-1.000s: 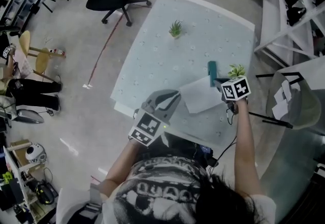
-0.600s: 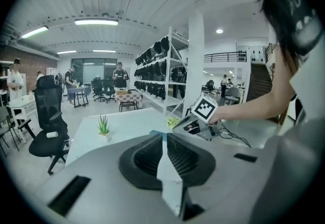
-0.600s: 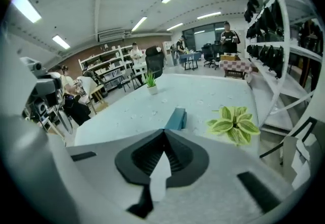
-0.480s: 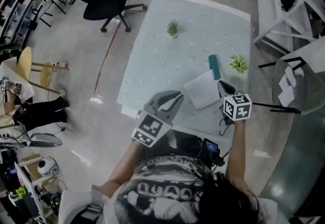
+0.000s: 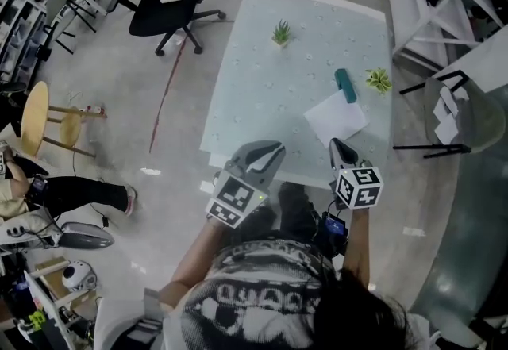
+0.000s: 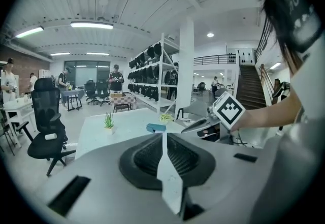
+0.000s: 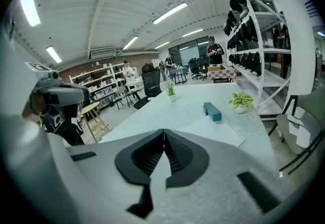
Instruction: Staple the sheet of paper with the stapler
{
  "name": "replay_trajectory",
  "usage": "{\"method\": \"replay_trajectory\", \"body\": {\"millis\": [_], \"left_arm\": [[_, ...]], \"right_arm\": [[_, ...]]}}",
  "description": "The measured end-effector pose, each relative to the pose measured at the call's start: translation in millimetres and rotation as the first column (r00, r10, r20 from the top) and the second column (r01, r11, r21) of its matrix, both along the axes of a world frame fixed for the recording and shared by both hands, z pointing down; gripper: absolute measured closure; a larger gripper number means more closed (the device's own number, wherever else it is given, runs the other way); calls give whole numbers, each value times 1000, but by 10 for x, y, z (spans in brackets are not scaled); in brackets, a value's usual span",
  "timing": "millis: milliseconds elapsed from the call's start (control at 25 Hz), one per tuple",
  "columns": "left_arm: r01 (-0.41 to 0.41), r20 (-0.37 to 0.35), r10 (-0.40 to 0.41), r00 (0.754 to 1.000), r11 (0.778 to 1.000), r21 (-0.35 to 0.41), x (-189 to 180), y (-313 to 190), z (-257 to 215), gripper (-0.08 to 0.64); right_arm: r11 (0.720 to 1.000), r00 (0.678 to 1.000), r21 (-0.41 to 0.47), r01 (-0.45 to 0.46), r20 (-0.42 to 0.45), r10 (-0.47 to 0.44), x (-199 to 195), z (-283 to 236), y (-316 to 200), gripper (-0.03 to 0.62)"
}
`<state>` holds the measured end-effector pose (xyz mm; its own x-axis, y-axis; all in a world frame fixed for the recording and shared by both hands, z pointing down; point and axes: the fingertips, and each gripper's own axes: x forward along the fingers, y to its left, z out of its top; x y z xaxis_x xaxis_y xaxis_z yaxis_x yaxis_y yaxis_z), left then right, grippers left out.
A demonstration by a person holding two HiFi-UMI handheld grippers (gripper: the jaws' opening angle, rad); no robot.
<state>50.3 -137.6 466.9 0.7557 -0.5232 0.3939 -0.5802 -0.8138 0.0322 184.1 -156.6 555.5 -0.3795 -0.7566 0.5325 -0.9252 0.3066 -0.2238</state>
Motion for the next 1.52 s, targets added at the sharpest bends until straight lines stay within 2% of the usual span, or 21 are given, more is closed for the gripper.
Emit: {"method": "replay_trajectory", "body": {"millis": [360,600,960,1520], "left_arm": [[28,-9,-29,1000,999,-21,-876,645,101,535],[41,-23,-42,999,999,-35,-1125,905,153,535],[28,-43,-28,999,1000,-14,-1015,1127,77,535],[21,-24,-21,999,1000,4,-487,1748,-62,535]], "right_arm": [[996,999,78,-38,40,35,-818,-247,685,604],[996,1000,94,6,11,-7,-1169,-302,1058,606],[991,999,120,52,-18,-50,-1263,-388,1388,606],[984,996,157,90,9,-92,-968,-575,1972,607]]}}
